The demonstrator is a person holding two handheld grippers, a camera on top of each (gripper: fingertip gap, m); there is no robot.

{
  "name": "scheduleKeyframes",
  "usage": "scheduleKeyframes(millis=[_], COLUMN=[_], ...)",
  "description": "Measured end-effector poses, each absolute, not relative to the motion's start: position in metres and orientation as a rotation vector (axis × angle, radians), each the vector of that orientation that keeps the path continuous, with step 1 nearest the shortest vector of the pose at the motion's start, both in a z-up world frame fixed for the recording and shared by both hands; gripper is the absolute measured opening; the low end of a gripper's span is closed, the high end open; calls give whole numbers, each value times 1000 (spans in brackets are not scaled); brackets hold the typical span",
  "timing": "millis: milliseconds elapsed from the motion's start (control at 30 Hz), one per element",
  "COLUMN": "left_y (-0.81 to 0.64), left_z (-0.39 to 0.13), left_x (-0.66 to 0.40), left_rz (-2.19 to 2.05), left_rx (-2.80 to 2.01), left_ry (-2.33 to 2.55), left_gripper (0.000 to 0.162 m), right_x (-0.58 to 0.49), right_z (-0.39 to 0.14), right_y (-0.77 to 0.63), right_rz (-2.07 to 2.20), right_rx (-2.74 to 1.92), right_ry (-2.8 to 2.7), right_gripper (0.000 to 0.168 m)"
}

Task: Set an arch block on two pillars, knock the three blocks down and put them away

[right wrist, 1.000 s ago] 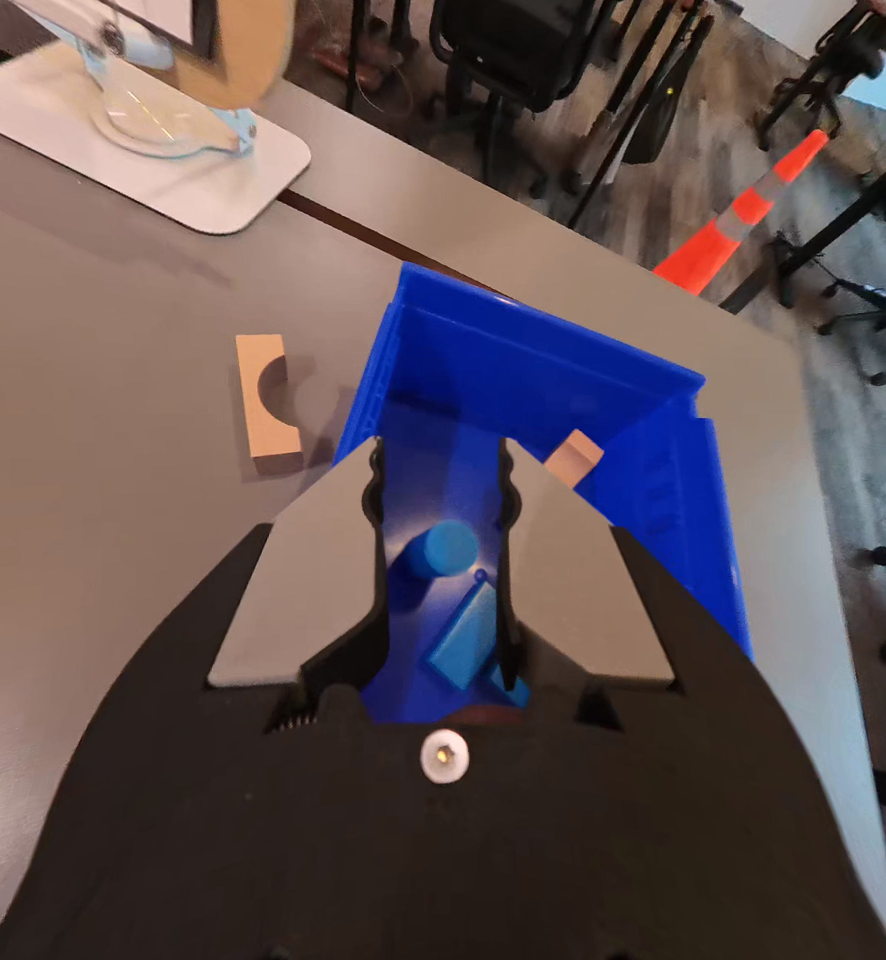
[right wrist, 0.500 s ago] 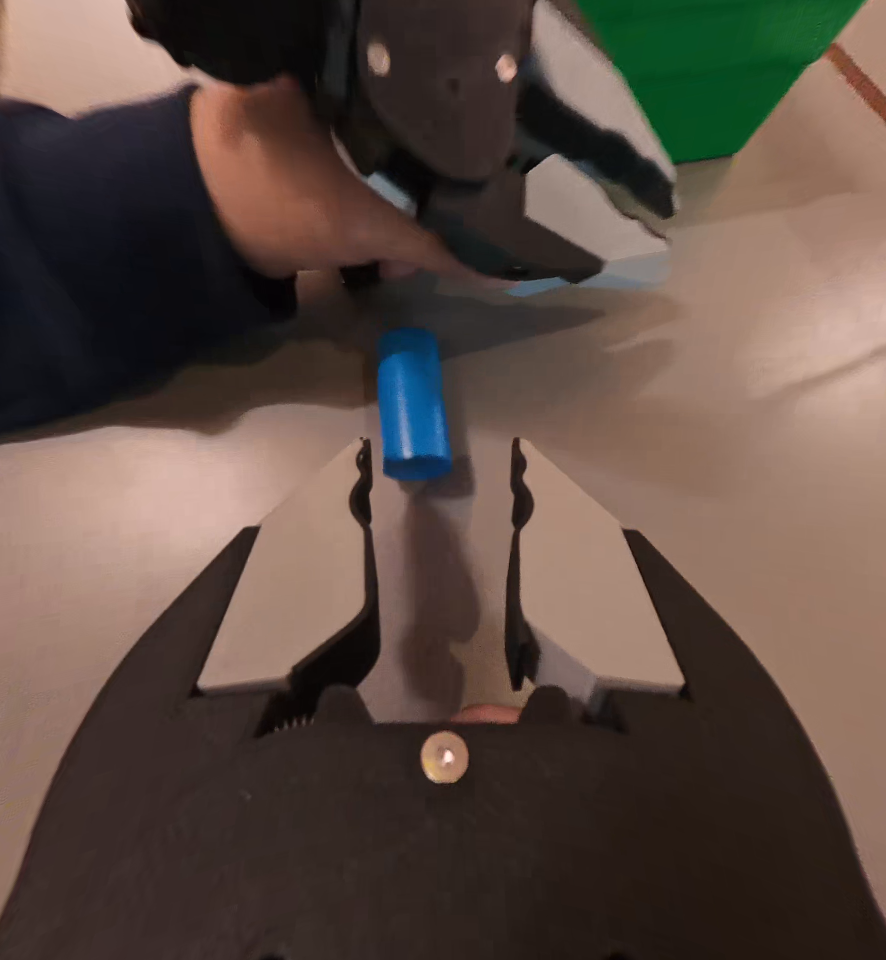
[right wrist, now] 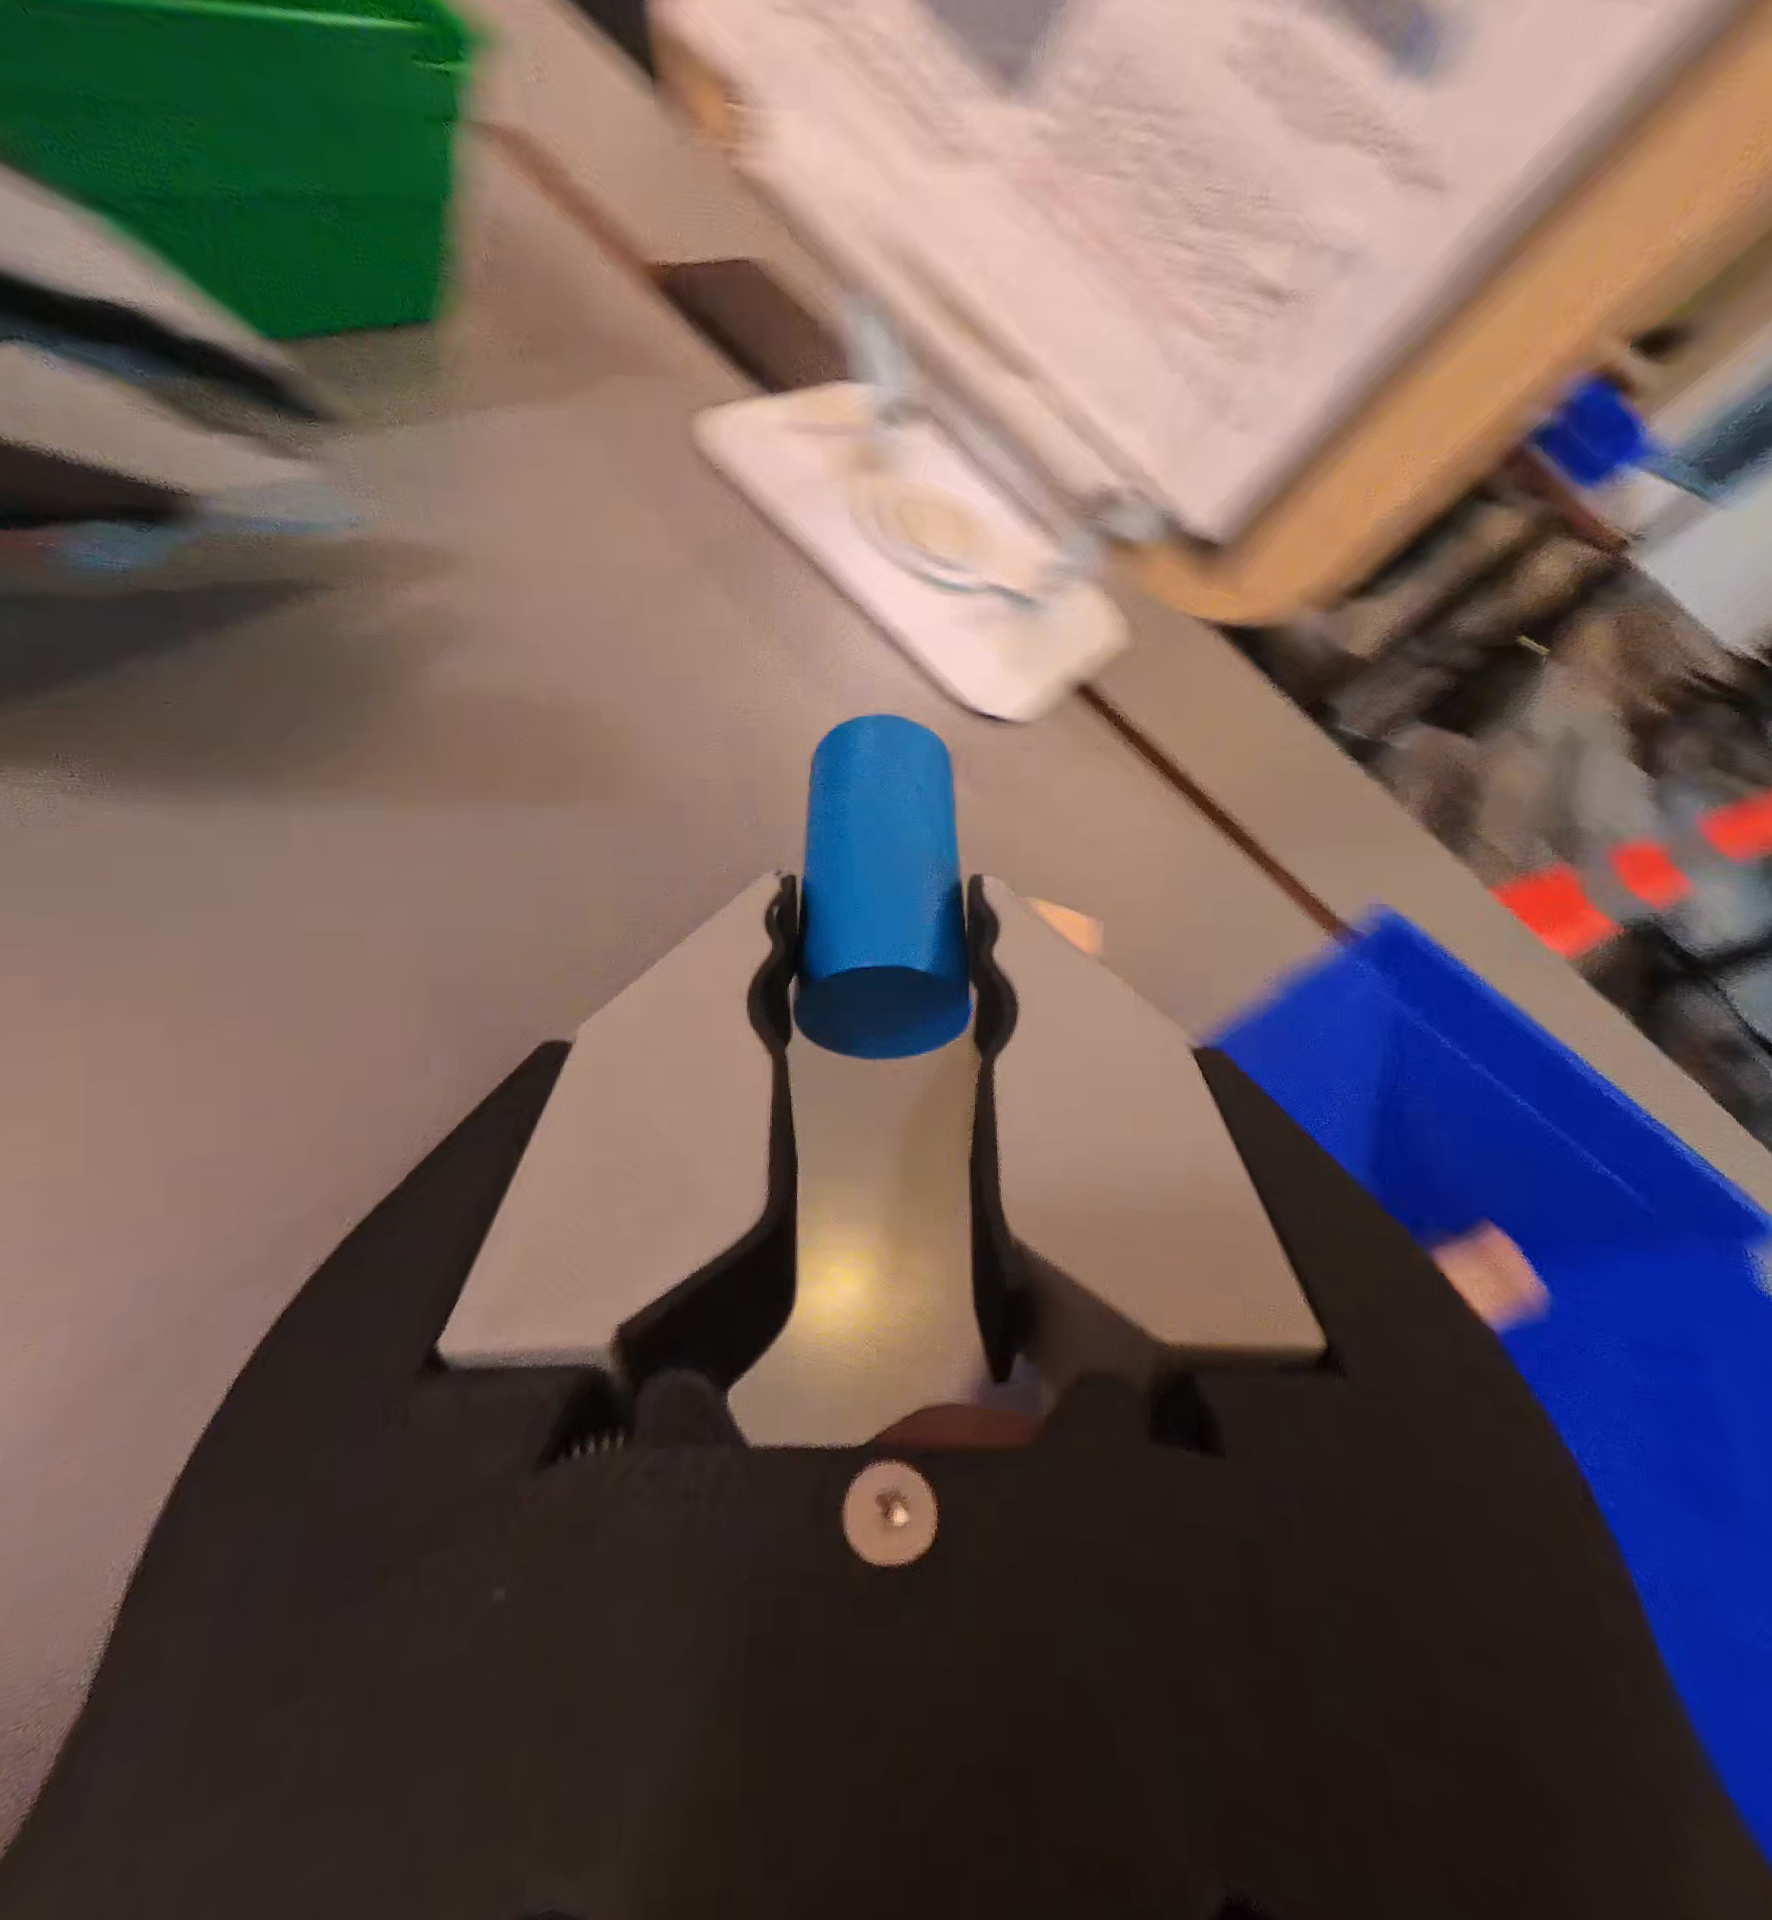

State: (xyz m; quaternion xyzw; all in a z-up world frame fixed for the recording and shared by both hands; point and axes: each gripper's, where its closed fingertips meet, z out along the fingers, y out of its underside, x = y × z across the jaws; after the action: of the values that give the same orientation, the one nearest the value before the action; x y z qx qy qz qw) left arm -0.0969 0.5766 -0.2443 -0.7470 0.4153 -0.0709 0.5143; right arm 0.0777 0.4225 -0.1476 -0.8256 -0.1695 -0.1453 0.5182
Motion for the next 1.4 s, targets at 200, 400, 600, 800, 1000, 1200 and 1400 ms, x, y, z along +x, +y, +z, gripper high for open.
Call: scheduleKeyframes(millis=[200, 400, 600, 800, 1000, 1200, 1400], left_y=[573, 573, 573, 574, 573, 571, 570], left_z=[-243, -244, -245, -245, -246, -247, -246], left_x=[-93, -94, -93, -93, -92, -90, -89], left_rz=[-170, -159, -160, -164, -167, -159, -161], left_rx=[-1778, -1778, -1781, -1783, -1784, -1774, -1768], left_ry=[1011, 1018, 1022, 1021, 1032, 1050, 1051], left_gripper=[27, 27, 27, 27, 27, 27, 27], right_x=[253, 247, 150, 148, 185, 124, 126], right_z=[-151, -149, -143, -203, -280, -260, -154], right_y=[373, 377, 423, 471, 479, 482, 453], right_rz=[-629, -599, -376, -433, -483, -93, -182], right_rx=[-2186, -2129, -2121, -2396, -2742, -2601, -2162], right_ry=[-32, -28, -272, -304, -241, -394, -266], right_gripper=[29, 39, 46, 45, 28, 8, 8])
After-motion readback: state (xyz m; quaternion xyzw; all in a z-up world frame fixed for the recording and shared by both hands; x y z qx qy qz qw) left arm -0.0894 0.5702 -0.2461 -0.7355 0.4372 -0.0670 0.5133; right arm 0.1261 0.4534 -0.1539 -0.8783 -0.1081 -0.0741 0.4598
